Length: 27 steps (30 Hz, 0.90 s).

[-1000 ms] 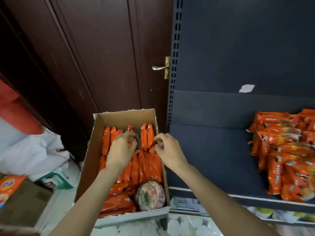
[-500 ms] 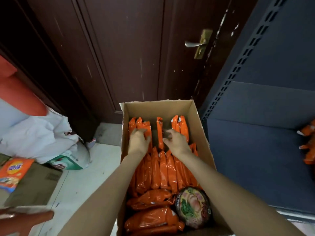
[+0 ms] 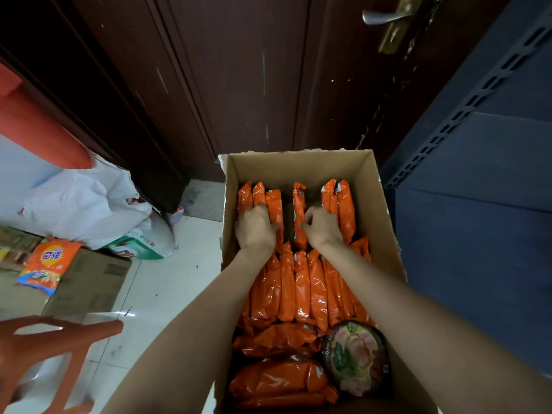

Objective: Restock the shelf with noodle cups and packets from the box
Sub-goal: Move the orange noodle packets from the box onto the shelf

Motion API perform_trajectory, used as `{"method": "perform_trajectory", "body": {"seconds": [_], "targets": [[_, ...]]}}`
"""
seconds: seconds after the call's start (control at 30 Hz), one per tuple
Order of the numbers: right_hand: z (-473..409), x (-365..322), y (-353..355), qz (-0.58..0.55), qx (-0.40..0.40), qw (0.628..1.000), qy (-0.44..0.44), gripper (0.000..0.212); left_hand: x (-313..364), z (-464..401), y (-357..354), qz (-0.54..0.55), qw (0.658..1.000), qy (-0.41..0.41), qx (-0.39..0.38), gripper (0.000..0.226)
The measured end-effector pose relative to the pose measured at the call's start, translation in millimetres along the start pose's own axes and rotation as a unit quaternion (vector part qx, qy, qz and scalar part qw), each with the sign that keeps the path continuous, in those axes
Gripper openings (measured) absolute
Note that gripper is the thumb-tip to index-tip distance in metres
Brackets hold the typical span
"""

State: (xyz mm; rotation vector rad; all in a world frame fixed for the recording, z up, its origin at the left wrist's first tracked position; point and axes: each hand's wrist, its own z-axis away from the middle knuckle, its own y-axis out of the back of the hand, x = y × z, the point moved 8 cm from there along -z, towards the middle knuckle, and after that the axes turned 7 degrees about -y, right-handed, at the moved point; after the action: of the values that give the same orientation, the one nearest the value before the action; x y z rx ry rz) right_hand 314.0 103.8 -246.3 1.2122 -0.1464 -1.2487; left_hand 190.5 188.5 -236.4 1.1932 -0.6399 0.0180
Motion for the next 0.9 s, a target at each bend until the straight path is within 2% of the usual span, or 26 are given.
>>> {"method": "perform_trajectory", "body": {"seconds": [0.07,0.17,0.23,0.37,0.47,0.6,0.9], "targets": [[-1,0,-3,-0.003,-0.003,1.0,0.004,0.012,0,-3,-2,-0.022,1.0,0.001,-0.006,0.019],[0,-2,0,-0.016,0.0,1.0,0.011,0.01,0,-8,-4,-0.031,0.999,-0.003,0.0,0.026],[4,-4,6,-0.03,0.008,0.999,0.023,0.008,5,-5,-1,-0.021,1.0,-0.015,-0.005,0.022],[14,-8,33,-0.073,0.036,0.996,0.048,0.005,19,4,14,0.072,0.996,-0.056,0.023,0.007],[27,-12,57,-0.107,0.063,0.991,0.057,0.006,29,12,43,0.147,0.982,-0.095,0.067,0.011],[46,-18,84,-0.187,0.091,0.976,0.056,0.011,42,26,83,0.224,0.962,-0.131,0.084,0.009],[118,-18,173,-0.294,0.186,0.931,0.106,0.022,113,74,146,0.307,0.9,-0.276,0.138,0.007]]}}
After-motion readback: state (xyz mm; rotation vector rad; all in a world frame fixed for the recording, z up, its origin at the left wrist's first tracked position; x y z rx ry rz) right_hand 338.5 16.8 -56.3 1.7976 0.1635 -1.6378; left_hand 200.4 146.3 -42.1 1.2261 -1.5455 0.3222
